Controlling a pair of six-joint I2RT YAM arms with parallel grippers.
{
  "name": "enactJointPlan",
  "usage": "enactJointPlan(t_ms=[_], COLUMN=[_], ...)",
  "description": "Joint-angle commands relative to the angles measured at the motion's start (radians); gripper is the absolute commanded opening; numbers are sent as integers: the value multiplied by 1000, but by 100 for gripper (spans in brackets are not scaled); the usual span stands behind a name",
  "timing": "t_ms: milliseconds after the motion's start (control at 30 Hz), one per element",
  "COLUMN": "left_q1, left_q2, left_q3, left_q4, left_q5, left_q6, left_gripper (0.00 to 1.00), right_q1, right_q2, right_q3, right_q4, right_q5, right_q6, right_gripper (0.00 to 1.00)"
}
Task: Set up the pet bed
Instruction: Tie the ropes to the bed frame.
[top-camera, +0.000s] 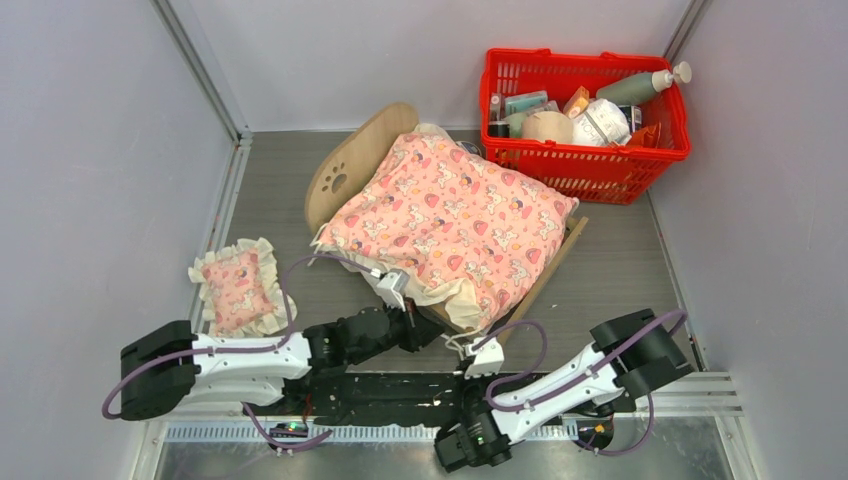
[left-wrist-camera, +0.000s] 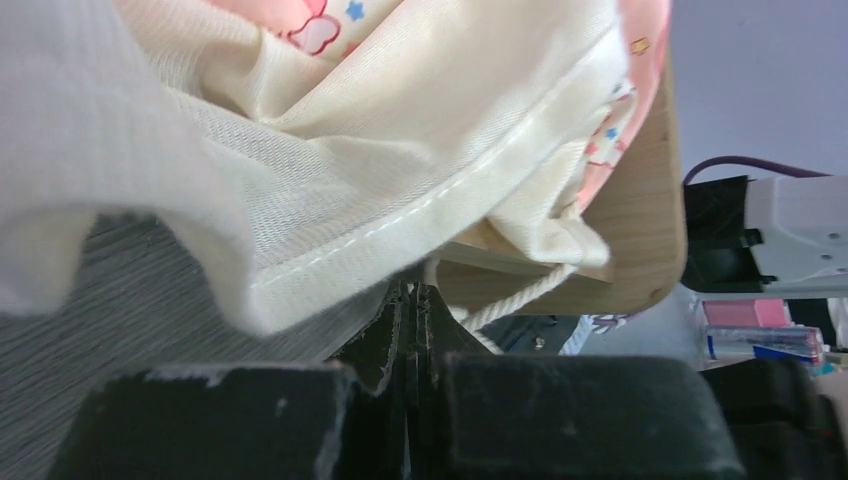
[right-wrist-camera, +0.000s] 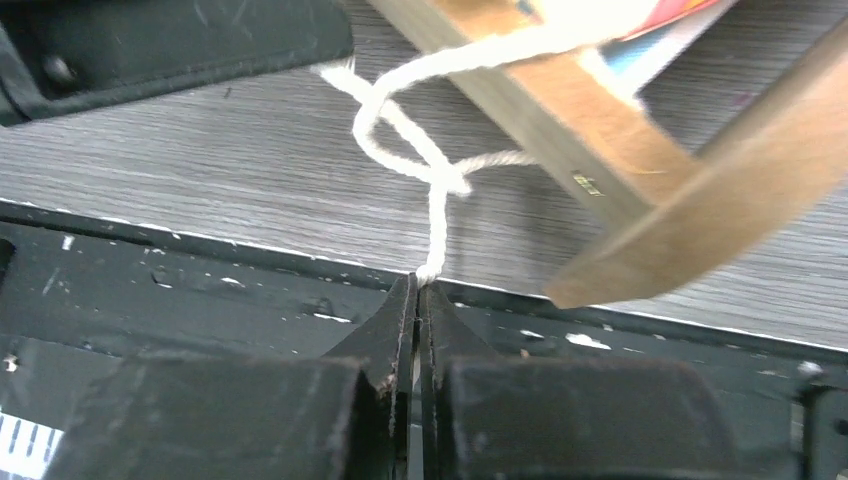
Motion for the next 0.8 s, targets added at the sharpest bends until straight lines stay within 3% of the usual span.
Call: enactJointPlan(t_ms=[0,433,600,767], left_q1=[-7,-61,-153,-183], left_q2=[67,104,143,219], left_q3=[11,10,71,53], left_q4=[63,-14,-130,-66], left_q5=[5,-56,-139,-120], left_q6=[12,41,82,40], left_gripper=[0,0,0,0], right_q1=[18,34,34,34], right_q2=[-104,-355,-393,-456], right_q3=[-1,-57,-17,-6], right_q4=[-221,-362,-479,-492], right_q5=[-51,-18,31,89], right_q6=[39,46,85,78], right_gripper=[5,5,5,5])
